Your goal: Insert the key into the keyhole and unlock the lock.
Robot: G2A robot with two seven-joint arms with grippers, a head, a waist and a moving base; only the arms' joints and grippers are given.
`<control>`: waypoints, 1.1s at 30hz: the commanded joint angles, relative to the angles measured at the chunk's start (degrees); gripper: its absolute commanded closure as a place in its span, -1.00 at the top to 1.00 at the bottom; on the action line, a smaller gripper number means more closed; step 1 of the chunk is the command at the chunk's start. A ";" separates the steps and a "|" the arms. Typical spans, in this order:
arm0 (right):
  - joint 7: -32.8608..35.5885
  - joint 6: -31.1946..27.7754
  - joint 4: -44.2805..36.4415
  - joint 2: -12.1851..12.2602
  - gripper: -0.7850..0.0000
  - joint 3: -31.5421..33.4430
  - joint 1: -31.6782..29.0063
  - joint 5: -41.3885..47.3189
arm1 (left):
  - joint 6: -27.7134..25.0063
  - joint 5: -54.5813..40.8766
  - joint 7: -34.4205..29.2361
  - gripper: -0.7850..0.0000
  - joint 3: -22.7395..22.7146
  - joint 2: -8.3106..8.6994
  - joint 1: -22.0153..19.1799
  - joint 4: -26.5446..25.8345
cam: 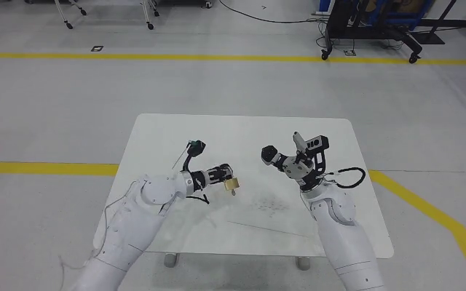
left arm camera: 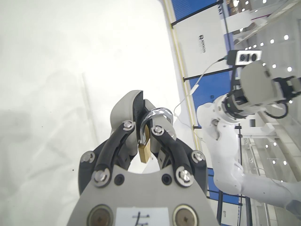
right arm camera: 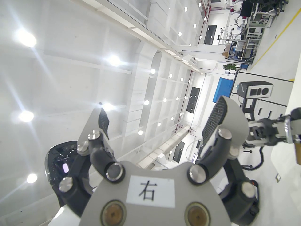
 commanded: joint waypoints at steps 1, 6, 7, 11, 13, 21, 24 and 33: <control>-0.02 0.00 -0.05 0.00 1.00 0.01 -0.02 -0.01 | 3.91 2.67 -1.16 -1.00 2.88 -0.51 -1.72 1.11; -0.02 0.00 -0.05 0.00 1.00 0.01 -0.02 -0.01 | 9.13 8.50 -1.61 -0.51 9.05 -2.00 -4.97 4.90; -0.02 0.00 -0.05 0.00 1.00 0.01 -0.02 -0.01 | 9.04 8.67 -1.49 -0.26 9.76 -2.27 -5.38 5.39; -0.02 0.00 -0.05 0.00 1.00 0.01 -0.02 -0.01 | 8.64 9.10 -0.90 1.00 11.05 -2.88 -6.40 6.86; -0.02 0.00 -0.05 0.00 1.00 0.01 -0.02 -0.01 | 7.93 8.43 -0.07 1.00 10.42 -2.91 -6.55 7.22; -0.02 0.00 -0.05 0.00 1.00 0.01 -0.02 -0.01 | 2.97 3.79 1.84 1.00 3.28 -1.52 -5.05 6.28; -0.02 0.00 -0.05 0.00 1.00 0.01 -0.02 -0.01 | 0.49 2.28 3.68 1.00 -0.32 -0.73 -3.52 4.66; -3.23 -3.00 -2.73 0.36 1.00 2.88 -1.10 1.45 | -12.25 -1.79 14.35 1.00 -13.19 1.64 4.74 -4.30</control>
